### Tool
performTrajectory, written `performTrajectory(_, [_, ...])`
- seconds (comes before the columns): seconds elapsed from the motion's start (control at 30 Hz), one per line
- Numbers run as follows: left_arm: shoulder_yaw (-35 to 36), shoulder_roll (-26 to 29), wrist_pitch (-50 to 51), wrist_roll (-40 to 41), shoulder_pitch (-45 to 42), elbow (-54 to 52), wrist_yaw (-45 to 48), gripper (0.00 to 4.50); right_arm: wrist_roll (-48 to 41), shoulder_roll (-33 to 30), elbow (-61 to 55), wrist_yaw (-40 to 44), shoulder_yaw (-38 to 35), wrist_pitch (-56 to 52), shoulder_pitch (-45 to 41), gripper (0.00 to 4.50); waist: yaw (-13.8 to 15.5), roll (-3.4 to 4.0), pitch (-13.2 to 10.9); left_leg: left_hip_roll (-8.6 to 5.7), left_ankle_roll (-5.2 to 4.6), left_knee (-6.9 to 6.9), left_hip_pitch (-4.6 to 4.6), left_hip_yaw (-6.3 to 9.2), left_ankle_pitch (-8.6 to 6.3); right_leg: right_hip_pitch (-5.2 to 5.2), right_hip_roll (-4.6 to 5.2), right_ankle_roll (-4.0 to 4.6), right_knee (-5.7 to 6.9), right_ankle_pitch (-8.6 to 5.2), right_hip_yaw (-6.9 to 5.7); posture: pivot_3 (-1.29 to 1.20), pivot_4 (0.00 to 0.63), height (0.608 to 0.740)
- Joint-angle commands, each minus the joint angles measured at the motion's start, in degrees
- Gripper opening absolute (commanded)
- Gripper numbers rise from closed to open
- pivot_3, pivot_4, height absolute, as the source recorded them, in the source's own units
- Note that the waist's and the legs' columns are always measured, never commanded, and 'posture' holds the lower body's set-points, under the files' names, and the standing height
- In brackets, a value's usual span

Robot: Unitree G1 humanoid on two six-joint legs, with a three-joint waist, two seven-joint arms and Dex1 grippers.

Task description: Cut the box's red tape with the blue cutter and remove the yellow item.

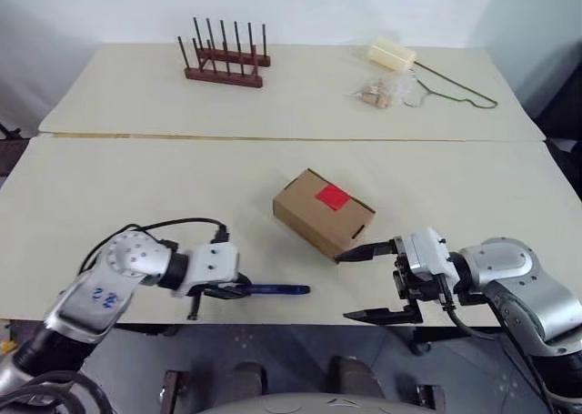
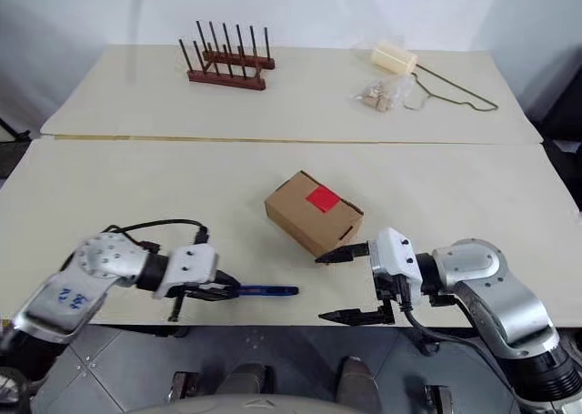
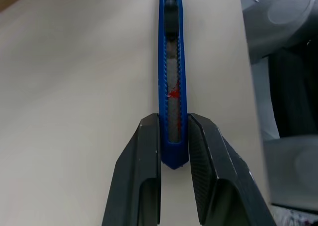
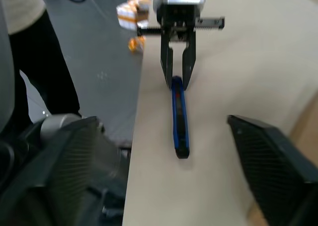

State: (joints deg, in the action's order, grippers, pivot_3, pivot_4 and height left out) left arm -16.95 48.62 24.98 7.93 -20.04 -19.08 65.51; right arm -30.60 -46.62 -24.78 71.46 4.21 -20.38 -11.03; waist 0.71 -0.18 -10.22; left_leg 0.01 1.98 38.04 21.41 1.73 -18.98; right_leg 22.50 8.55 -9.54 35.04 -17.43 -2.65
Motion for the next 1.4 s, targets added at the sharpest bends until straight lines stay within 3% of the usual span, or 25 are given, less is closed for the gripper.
performTrajectory(0.03, [-6.9, -3.1, 3.4, -5.1, -5.2, 1.3, -0.2, 0.43, 5.3, -0.3, -0.9, -4.7, 3.0, -2.5, -0.9, 2.85, 0.2, -0.01, 0.0, 0.0, 0.0, 0.03, 0.0, 0.0, 0.0, -0.01, 0.0, 0.0, 0.0, 0.0, 0.0, 0.0, 0.15, 0.74])
performTrajectory(0.3, [-10.8, -5.8, 9.5, -8.5, -7.9, 2.2, -2.2, 0.43, 10.8, 1.2, 0.3, -8.1, 8.0, -2.6, 0.3, 0.02, 1.2, 0.0, 0.0, -0.03, -0.02, 0.23, -0.06, 0.08, 0.01, -0.21, 0.01, -0.06, -0.03, 0.03, 0.01, 0.0, 0.15, 0.74])
performTrajectory(0.57, [-11.9, -4.9, 11.3, -8.7, -7.7, 0.0, -1.4, 0.43, 15.7, 3.0, 6.3, -9.1, 10.1, 3.2, 2.2, 0.02, 0.8, 0.01, 0.0, -0.06, -0.12, 0.26, -0.26, 0.13, -0.04, -0.48, 0.02, -0.11, -0.11, 0.06, 0.01, 0.0, 0.15, 0.74])
performTrajectory(0.73, [-11.9, -4.3, 11.5, -8.7, -7.3, -0.6, -1.4, 0.43, 14.1, 4.9, 7.0, -8.1, 9.8, 4.5, 2.2, 0.02, 0.8, 0.02, 0.0, -0.05, -0.11, 0.27, -0.3, 0.14, -0.04, -0.51, 0.01, -0.11, -0.11, 0.06, 0.01, 0.0, 0.15, 0.74])
performTrajectory(0.93, [-12.1, -4.0, 11.9, -9.0, -7.5, -0.4, -1.4, 0.43, 8.0, 5.3, 3.3, -5.4, 8.7, 0.3, 0.9, 0.02, 0.7, 0.02, 0.0, -0.05, -0.12, 0.26, -0.29, 0.15, -0.04, -0.51, 0.01, -0.11, -0.13, 0.06, 0.01, 0.0, 0.15, 0.74])
performTrajectory(1.4, [-12.4, -3.8, 12.6, -9.4, -7.7, -1.0, -1.1, 0.43, 10.8, 7.9, 6.9, -9.7, 10.2, -3.7, -5.3, 0.02, 0.7, 0.02, 0.0, -0.05, -0.12, 0.26, -0.28, 0.15, -0.04, -0.51, 0.01, -0.11, -0.13, 0.06, 0.0, 0.0, 0.15, 0.74])
